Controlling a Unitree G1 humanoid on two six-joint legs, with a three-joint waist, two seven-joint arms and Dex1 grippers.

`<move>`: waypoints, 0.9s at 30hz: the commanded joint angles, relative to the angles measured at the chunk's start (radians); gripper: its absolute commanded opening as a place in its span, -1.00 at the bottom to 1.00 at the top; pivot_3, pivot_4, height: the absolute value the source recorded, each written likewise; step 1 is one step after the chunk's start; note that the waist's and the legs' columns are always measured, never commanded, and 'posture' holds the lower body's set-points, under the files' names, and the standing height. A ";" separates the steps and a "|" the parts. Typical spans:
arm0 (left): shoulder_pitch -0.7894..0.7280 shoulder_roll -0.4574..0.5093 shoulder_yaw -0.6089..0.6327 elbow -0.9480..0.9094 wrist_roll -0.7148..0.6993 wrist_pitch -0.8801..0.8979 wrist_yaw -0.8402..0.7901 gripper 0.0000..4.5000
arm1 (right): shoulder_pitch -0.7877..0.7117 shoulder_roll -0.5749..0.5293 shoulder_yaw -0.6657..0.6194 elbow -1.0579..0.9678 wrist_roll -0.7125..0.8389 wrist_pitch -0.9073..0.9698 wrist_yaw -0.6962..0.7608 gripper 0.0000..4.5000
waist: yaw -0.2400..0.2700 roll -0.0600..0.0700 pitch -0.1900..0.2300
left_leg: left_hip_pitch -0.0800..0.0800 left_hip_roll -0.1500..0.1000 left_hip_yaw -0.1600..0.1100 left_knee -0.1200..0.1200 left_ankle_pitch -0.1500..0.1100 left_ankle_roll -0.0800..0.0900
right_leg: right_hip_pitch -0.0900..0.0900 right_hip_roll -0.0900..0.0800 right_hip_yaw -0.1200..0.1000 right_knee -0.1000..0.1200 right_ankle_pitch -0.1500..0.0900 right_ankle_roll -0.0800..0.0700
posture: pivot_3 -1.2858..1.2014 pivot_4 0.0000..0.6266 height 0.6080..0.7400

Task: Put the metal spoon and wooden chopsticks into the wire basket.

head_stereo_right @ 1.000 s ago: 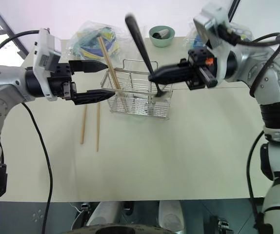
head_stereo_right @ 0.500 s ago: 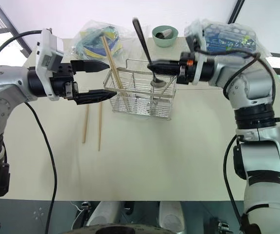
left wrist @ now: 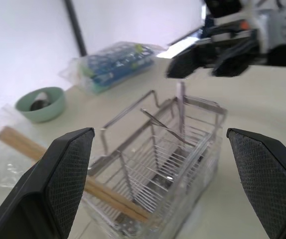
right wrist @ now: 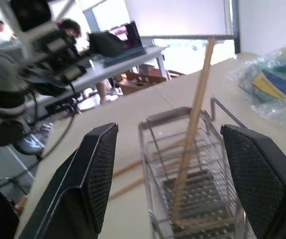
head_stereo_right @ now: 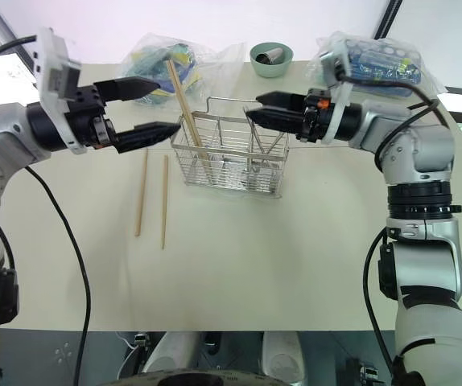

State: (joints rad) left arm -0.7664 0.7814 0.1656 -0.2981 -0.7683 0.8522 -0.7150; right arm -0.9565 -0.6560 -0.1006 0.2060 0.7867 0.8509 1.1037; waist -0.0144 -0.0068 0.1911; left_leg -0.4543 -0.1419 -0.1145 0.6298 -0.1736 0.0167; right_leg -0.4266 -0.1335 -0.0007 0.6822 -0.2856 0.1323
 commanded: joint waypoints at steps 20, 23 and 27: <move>-0.143 -0.336 0.086 0.363 0.423 0.489 0.773 1.00 | 0.200 -0.159 -0.178 -0.489 0.360 0.194 0.005 0.48 | 0.005 -0.005 -0.001 | -0.004 0.000 0.000 0.003 0.000 0.000 | -0.001 0.000 -0.001 0.000 0.002 0.002 | 0.03 -0.52 0.35; -0.165 -0.373 0.063 0.467 0.452 0.418 0.758 1.00 | 0.198 -0.169 -0.187 -0.488 0.384 0.205 -0.015 0.48 | 0.007 -0.005 -0.001 | -0.004 -0.001 0.000 0.003 0.000 0.000 | -0.001 0.000 -0.001 0.000 0.003 0.003 | 0.03 -0.52 0.35; -0.183 -0.390 0.031 0.577 0.479 0.353 0.722 1.00 | 0.204 -0.167 -0.194 -0.497 0.416 0.212 -0.053 0.48 | 0.003 -0.005 -0.001 | -0.004 -0.001 0.000 0.003 0.000 0.000 | -0.002 -0.001 -0.001 0.000 0.003 0.003 | 0.03 -0.52 0.35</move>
State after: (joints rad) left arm -0.9194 0.3853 0.2075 0.2675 -0.3087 1.2454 0.0226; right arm -0.7467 -0.8087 -0.2590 -0.2580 1.1649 1.0641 1.0656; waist -0.0110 -0.0123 0.1902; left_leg -0.4589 -0.1424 -0.1147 0.6327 -0.1740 0.0169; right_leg -0.4284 -0.1341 -0.0018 0.6817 -0.2829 0.1350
